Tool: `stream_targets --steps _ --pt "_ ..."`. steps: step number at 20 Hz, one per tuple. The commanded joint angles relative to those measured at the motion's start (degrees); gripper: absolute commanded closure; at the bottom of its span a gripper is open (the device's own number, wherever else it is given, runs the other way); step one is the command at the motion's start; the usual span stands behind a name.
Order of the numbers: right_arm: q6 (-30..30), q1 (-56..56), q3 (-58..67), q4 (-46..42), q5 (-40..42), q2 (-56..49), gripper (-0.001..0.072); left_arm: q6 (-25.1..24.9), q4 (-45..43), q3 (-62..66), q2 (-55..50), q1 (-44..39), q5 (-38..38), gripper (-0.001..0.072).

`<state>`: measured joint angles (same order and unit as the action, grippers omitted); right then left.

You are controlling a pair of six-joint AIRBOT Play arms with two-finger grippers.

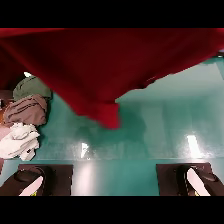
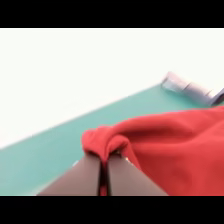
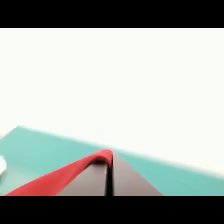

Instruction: Fold the shirts.

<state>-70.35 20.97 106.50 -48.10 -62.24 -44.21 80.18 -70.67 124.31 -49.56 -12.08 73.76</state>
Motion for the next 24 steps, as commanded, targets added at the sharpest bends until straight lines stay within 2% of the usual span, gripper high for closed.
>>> stream_targets --steps 1,4,7,10,12,14,17,20,21,22,23,24 --pt "-0.13 11.08 10.49 0.15 -2.23 1.51 0.0700 0.02 9.81 3.08 -0.04 0.04 0.61 0.0685" --pt "-0.66 15.96 16.68 3.63 -6.01 -2.93 0.0699 0.70 9.25 -2.27 -0.04 0.04 3.30 0.0685" --pt "-1.86 16.02 17.57 9.97 -11.61 -9.81 0.0700 1.33 5.68 -15.13 -0.63 0.04 7.76 0.0685" --pt "-2.71 13.16 9.22 11.85 -14.01 -15.96 0.0700 2.21 1.57 -31.67 -3.04 0.04 3.43 0.0685" --pt "-2.75 7.30 2.69 8.24 -15.13 -20.72 0.0700 2.21 0.83 -41.40 -6.10 0.04 -1.84 0.0685" --pt "-2.71 -1.25 -2.05 0.09 -13.94 -26.08 0.0700 2.21 -0.46 -48.30 -10.62 0.07 -7.69 0.0684" --pt "-2.75 -12.85 -6.32 -11.96 -3.87 -33.68 0.0699 3.69 -0.98 -49.94 -18.56 2.23 -15.98 0.0684" --pt "-3.30 -19.41 -5.40 -14.75 4.13 -40.94 0.0695 6.05 0.09 -49.92 -23.80 6.38 -22.10 0.0683" --pt "-3.32 -20.37 -4.26 -14.56 5.35 -42.95 0.0661 5.99 0.37 -49.83 -24.83 7.67 -22.32 0.0617" --pt "-3.32 -20.79 -2.84 -14.53 5.51 -44.72 0.0393 5.99 0.37 -49.72 -25.14 8.94 -22.16 0.0270" --pt "-3.37 -20.98 -0.94 -14.43 4.50 -46.27 0.0167 5.97 0.37 -49.64 -25.11 10.23 -21.62 0.0056" --pt "-4.00 -20.96 1.11 -14.51 1.86 -47.23 0.0186 5.73 0.35 -49.09 -25.07 11.58 -19.65 0.0053"
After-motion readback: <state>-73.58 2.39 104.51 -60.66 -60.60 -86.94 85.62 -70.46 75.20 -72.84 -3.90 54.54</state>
